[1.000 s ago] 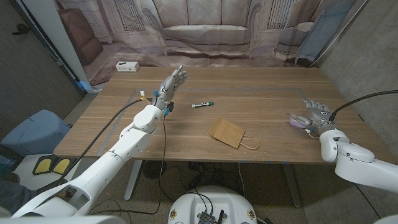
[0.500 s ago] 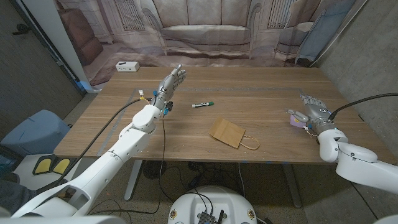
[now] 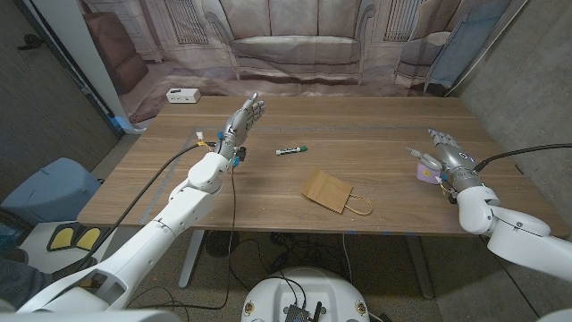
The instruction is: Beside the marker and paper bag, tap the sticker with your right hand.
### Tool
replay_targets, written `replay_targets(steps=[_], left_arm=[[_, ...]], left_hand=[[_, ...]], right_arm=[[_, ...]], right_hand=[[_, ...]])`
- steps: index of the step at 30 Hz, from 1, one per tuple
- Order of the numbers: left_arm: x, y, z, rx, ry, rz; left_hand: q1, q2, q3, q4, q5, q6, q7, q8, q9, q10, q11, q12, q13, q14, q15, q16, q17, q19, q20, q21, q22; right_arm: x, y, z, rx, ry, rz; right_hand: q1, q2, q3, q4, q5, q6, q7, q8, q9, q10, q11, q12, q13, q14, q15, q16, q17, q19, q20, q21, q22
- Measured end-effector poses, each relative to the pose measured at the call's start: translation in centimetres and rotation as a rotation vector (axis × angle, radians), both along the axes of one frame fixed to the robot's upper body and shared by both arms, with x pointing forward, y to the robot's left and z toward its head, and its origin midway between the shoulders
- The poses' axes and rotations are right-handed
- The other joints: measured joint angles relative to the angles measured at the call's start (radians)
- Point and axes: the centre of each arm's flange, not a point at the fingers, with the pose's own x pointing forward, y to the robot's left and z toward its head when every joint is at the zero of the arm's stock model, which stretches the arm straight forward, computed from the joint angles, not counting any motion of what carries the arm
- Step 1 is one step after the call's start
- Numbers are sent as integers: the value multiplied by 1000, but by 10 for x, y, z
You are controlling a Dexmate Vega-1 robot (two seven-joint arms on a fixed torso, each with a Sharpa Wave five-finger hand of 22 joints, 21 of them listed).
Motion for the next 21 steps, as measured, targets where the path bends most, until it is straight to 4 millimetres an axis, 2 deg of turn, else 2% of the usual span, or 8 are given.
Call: replay_targets(steps=[4, 7, 21], left_arm=[[-1, 1, 0, 2, -1, -2], [-1, 1, 1, 2, -3, -2], [-2, 1, 2, 10, -6, -14]], left_hand=[[0, 0, 0, 0, 0, 0, 0, 0, 0, 0, 0, 0, 0, 0, 0, 0, 0, 0, 0, 0, 0], [0, 0, 0, 0, 0, 0, 0, 0, 0, 0, 0, 0, 0, 0, 0, 0, 0, 0, 0, 0, 0], [0, 0, 0, 0, 0, 0, 0, 0, 0, 0, 0, 0, 0, 0, 0, 0, 0, 0, 0, 0, 0]], right_arm=[[0, 2, 3, 25, -27, 33], [0, 3, 3, 41, -40, 56], [3, 8, 6, 168, -112, 205]], right_hand=[[9, -2, 3, -3, 0, 12, 12, 0, 0, 11, 11, 0, 0, 9, -1, 0, 0, 25, -3, 0, 0], [14, -3, 4, -4, 0, 18, 17, 2, 0, 16, 5, 0, 0, 12, 1, 0, 0, 38, -1, 0, 0], [33, -1, 8, -15, 0, 61, 3, 8, 0, 46, 4, 3, 0, 51, -2, 0, 0, 80, -2, 0, 0]])
